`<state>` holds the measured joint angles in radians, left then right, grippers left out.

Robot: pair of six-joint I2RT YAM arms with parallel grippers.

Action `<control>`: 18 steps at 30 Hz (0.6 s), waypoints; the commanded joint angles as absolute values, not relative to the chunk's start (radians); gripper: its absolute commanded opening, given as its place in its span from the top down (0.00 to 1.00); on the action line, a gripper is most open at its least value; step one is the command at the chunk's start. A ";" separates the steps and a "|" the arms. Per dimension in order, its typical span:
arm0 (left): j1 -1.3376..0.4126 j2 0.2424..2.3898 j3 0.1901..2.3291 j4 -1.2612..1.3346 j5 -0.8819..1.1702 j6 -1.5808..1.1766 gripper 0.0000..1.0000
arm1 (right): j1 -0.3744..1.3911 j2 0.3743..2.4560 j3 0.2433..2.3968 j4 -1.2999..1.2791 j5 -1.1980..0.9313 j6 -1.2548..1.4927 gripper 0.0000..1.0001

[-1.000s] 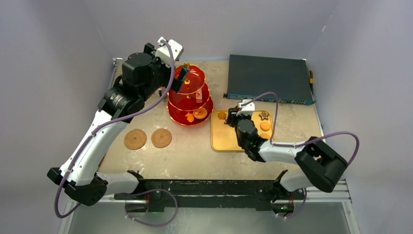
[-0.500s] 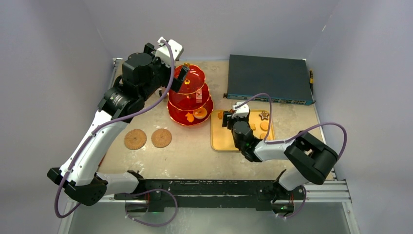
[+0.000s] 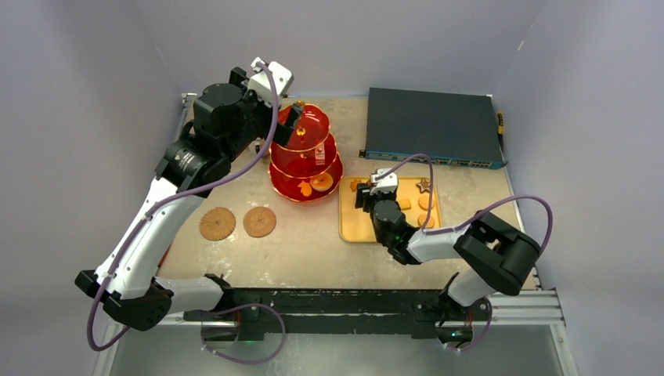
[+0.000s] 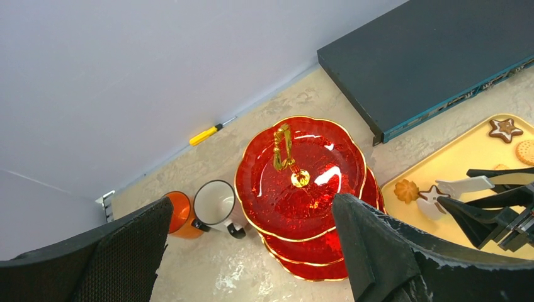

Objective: Serve the afternoon tea

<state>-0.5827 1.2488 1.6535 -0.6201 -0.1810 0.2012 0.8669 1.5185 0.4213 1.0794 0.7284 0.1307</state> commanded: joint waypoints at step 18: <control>-0.578 1.229 1.689 -0.606 -0.169 0.196 0.02 | 0.901 1.433 0.405 1.013 0.819 0.112 0.65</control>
